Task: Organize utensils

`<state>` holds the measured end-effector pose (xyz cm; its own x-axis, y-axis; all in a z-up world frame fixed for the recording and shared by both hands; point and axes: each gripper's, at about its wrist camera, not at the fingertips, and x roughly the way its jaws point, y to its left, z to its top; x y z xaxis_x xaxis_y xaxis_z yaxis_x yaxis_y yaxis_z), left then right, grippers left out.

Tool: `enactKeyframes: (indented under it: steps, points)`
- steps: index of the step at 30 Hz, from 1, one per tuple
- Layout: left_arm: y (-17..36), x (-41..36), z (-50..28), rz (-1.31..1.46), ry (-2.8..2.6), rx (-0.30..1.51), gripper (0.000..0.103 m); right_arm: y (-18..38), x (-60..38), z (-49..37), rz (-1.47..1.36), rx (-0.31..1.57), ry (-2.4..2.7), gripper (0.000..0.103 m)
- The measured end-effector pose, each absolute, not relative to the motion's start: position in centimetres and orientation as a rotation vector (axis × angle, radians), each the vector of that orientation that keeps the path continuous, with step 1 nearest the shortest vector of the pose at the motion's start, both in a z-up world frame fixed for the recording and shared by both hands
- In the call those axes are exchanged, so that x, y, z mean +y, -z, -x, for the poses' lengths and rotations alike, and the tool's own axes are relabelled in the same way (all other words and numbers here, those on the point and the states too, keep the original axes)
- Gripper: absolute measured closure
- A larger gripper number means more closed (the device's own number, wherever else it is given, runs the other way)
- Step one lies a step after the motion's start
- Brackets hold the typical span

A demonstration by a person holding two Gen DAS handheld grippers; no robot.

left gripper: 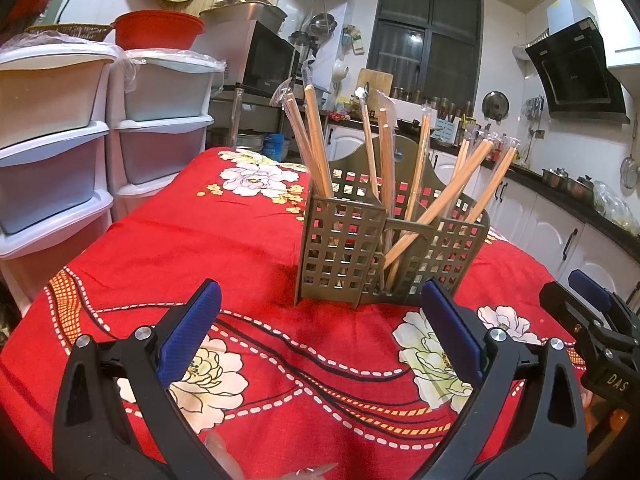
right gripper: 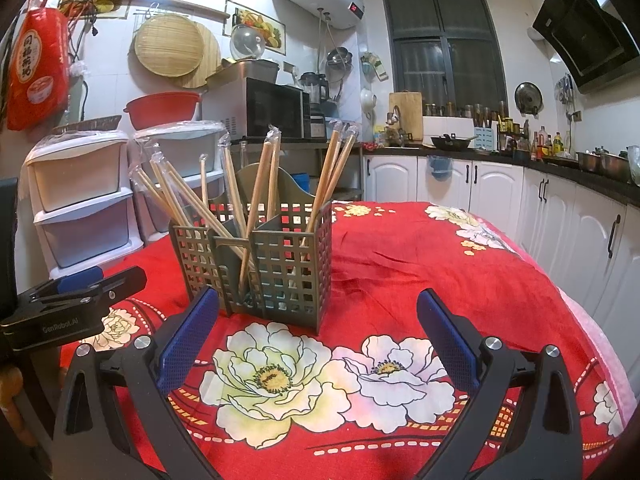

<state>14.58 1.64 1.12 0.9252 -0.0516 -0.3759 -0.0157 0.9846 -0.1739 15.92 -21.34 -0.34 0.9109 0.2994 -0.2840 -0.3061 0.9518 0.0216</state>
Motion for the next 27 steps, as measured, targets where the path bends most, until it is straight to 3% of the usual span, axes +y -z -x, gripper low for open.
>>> enactKeyframes:
  steps: [27]
  points:
    - [-0.78,1.98,-14.78,0.199,0.037,0.408,0.011,0.34,-21.54,-16.05,0.021,0.291,-0.304,0.007]
